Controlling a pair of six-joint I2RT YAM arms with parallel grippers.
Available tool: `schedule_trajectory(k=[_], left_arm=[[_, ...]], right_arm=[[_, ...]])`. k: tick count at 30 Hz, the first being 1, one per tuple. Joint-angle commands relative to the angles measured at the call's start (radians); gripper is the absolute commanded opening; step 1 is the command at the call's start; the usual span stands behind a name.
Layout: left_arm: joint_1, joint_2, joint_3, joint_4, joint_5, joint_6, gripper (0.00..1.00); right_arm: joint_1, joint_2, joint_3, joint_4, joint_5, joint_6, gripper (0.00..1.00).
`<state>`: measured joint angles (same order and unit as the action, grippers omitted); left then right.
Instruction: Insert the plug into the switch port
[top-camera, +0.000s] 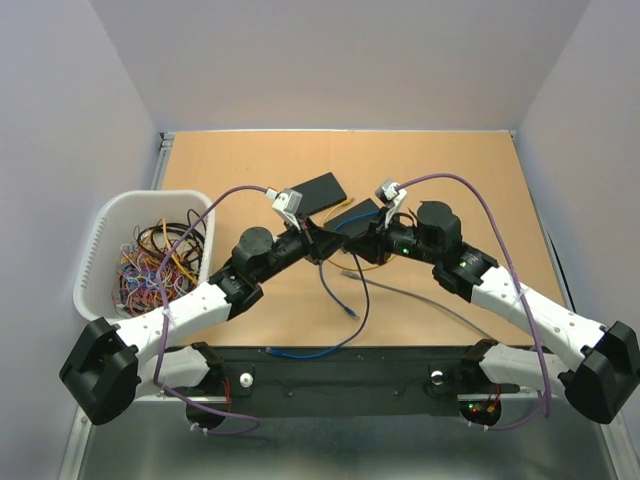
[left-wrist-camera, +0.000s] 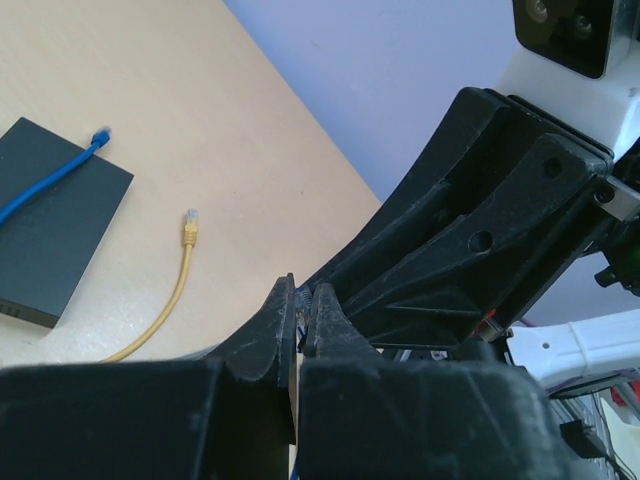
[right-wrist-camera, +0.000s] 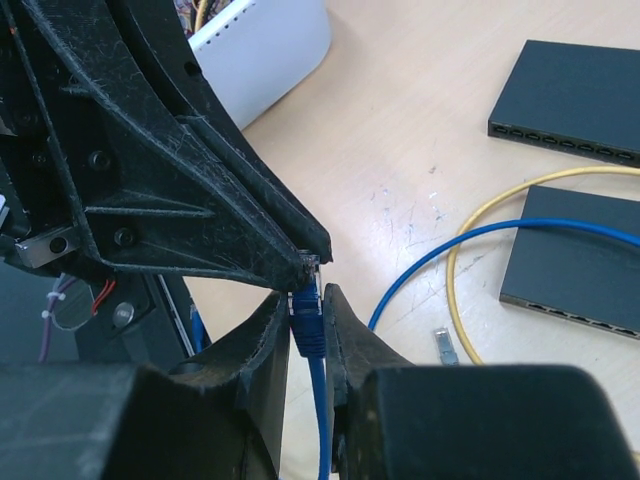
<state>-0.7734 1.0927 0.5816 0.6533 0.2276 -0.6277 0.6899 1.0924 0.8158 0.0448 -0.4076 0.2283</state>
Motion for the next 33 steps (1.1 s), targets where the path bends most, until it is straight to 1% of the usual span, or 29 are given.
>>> schedule_trajectory(k=[1,2,4,5,6,8,14,22,23,33], left_arm=[[-0.006,-0.016,-0.009,0.005,-0.011,0.017,0.00],[-0.006,-0.031,-0.014,0.002,-0.016,0.016,0.00],[-0.006,-0.045,-0.016,-0.013,-0.028,0.016,0.00],[-0.006,-0.060,-0.016,-0.021,-0.040,0.017,0.00],[-0.006,-0.068,-0.017,-0.029,-0.048,0.016,0.00],[-0.006,-0.086,-0.019,-0.038,-0.065,0.011,0.00],[-0.004,-0.112,-0.022,-0.047,-0.074,-0.003,0.00],[-0.006,-0.122,-0.022,-0.052,-0.074,-0.007,0.00],[-0.006,-0.120,-0.022,-0.052,-0.074,-0.007,0.00],[-0.006,-0.111,-0.016,-0.052,-0.074,-0.012,0.00]], right_arm=[[0.020,-0.058,-0.001,0.156,-0.030,0.029,0.23],[0.022,-0.068,-0.006,0.155,-0.010,0.029,0.43],[0.022,-0.086,-0.020,0.145,0.015,0.028,0.60],[0.020,-0.112,-0.036,0.142,0.041,0.026,0.71],[0.020,-0.123,-0.046,0.139,0.053,0.028,0.74],[0.022,-0.159,-0.067,0.130,0.065,0.028,0.76],[0.020,-0.183,-0.109,0.119,0.070,0.029,0.75],[0.022,-0.124,-0.098,0.125,0.072,0.026,0.60],[0.020,-0.118,-0.095,0.127,0.073,0.028,0.57],[0.025,-0.049,-0.075,0.191,0.062,0.055,0.44]])
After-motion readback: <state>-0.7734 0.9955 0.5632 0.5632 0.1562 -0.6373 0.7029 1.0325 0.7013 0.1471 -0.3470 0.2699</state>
